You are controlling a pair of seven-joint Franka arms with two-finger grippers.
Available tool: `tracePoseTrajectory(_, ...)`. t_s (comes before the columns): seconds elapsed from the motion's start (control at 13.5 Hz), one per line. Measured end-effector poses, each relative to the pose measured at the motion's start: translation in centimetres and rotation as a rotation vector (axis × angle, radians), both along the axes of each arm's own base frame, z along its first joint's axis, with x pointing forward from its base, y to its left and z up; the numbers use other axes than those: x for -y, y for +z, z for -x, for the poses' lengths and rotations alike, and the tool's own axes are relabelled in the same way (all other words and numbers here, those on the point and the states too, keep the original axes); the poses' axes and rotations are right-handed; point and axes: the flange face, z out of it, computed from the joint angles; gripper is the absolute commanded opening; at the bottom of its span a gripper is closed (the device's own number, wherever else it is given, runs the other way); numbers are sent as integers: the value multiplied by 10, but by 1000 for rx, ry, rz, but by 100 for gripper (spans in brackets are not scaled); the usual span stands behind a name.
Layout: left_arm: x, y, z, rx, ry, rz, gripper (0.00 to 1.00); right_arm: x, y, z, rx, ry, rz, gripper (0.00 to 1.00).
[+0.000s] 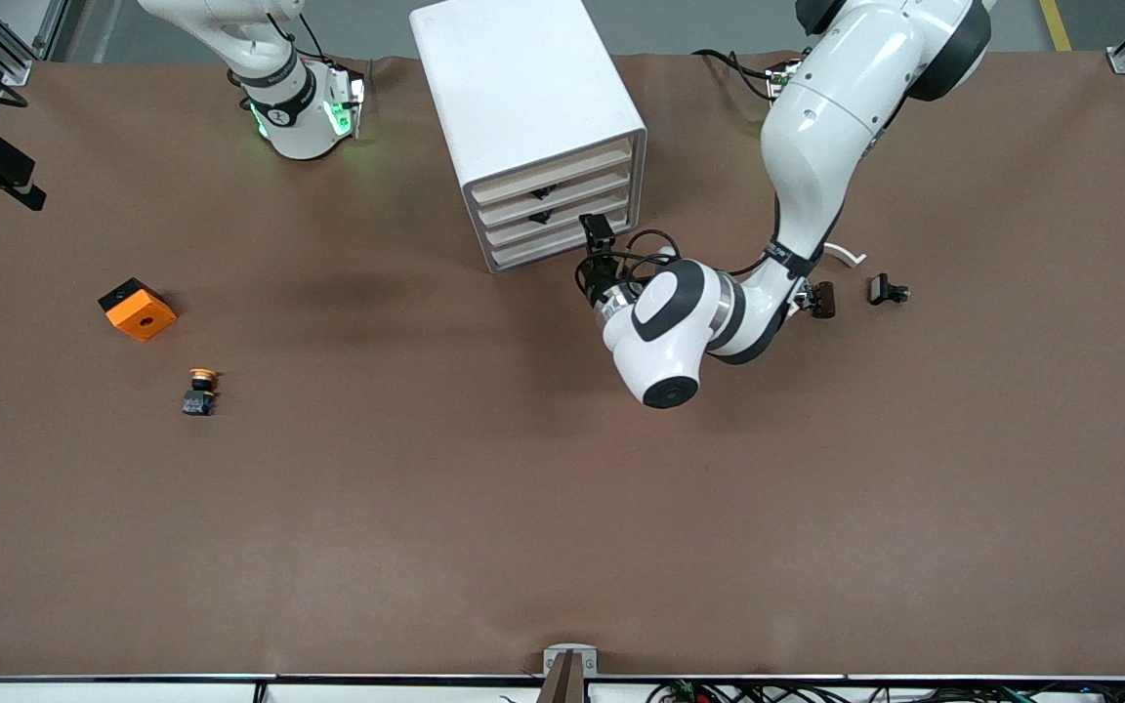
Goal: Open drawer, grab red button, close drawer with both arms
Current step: 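Grasp the top drawer with the left gripper and pull it open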
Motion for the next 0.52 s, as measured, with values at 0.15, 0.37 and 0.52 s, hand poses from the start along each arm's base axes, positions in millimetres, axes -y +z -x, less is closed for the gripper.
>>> tracePoseTrajectory(0.15, 12, -1, 11, -27, -10, 15, 62, 0, -1, 1, -7, 0, 0, 100)
tracePoseTrajectory(0.37, 26, -1, 26, -31, -46, 38, 61, 0, -1, 0, -5, -1, 0, 100)
tracePoseTrajectory(0.52, 28, -6, 32, -44, -62, 37, 53, 1, 0, -1, 7, 1, 1, 100)
